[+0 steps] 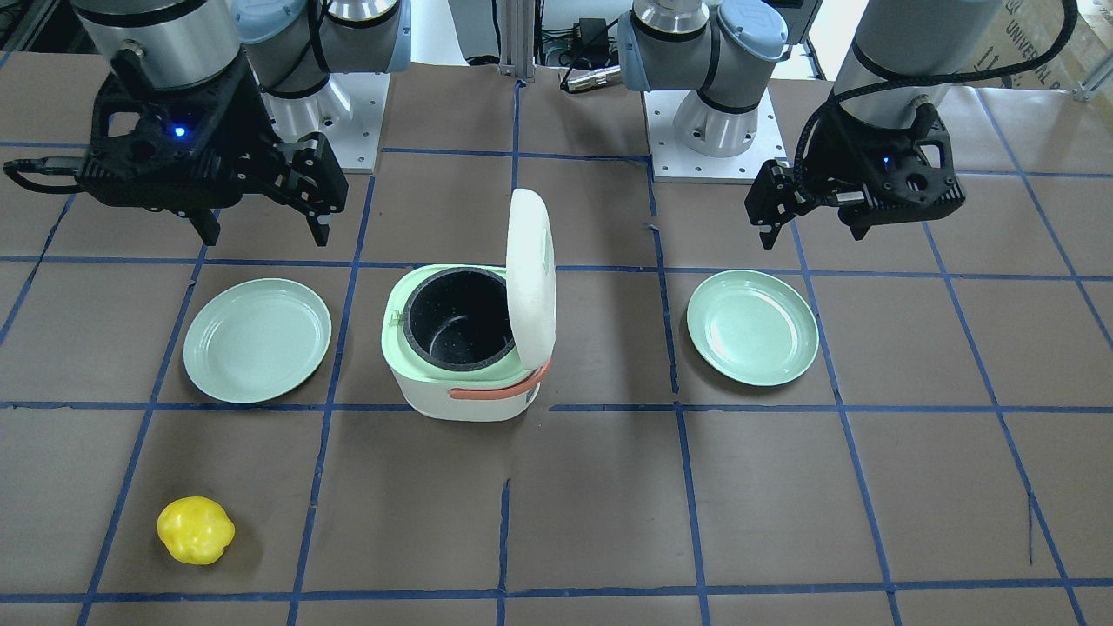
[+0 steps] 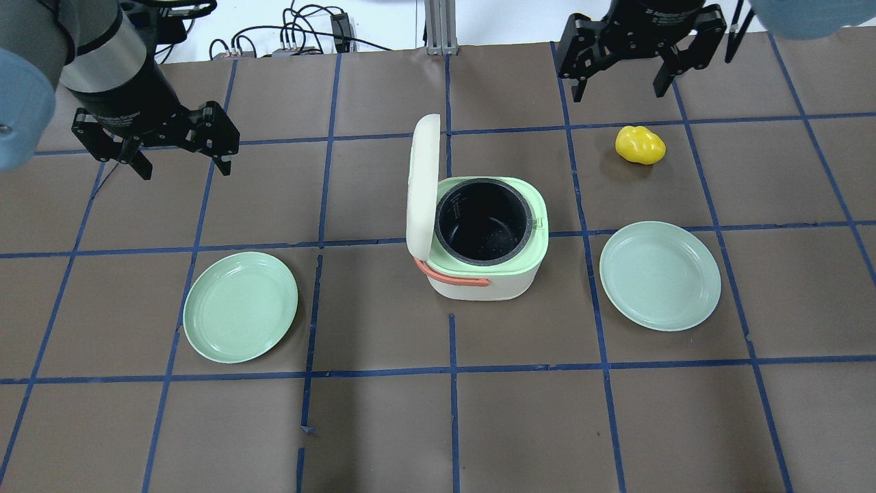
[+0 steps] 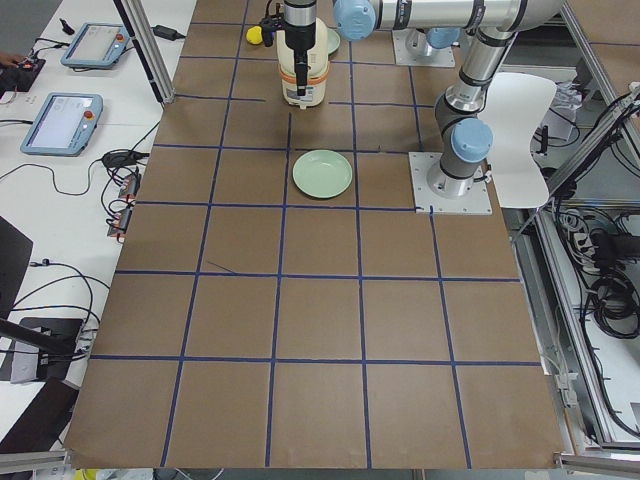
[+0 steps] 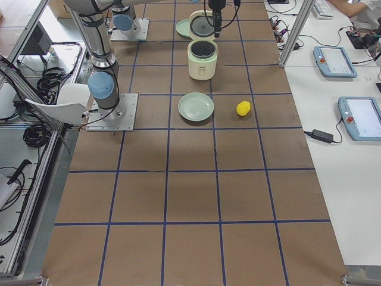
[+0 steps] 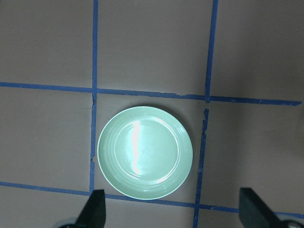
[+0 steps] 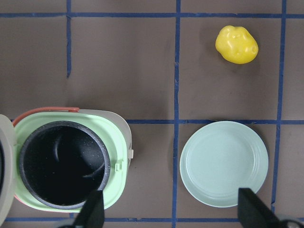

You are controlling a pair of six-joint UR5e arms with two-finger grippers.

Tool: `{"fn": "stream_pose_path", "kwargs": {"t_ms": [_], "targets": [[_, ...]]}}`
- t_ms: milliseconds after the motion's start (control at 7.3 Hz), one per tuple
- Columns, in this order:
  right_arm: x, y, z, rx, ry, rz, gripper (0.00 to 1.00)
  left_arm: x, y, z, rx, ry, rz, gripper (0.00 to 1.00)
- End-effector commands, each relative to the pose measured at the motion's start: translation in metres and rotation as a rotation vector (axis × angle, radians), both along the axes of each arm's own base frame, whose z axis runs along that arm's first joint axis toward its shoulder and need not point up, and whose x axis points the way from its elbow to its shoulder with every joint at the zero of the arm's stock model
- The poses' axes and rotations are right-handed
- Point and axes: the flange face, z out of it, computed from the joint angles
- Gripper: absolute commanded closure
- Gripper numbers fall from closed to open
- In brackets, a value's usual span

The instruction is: Press rice cooker button

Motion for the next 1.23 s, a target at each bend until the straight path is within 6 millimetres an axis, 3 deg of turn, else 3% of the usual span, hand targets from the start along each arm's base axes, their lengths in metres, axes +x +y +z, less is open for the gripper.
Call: {"fn": "stream_pose_path", "kwargs": {"t_ms": [0,1096], "targets": [[-0.0162,0.0180,-0.0359,0.021,-0.002,0.020,0.00,0.0000,0.0001,0.0001,0.000,0.000,0.000,0.00],[-0.0170,0.0130,-0.0356,-0.019,0.004,-0.023,0.00,0.0000,-0.0004,-0.0006,0.001,0.000,0.000,0.00]]}}
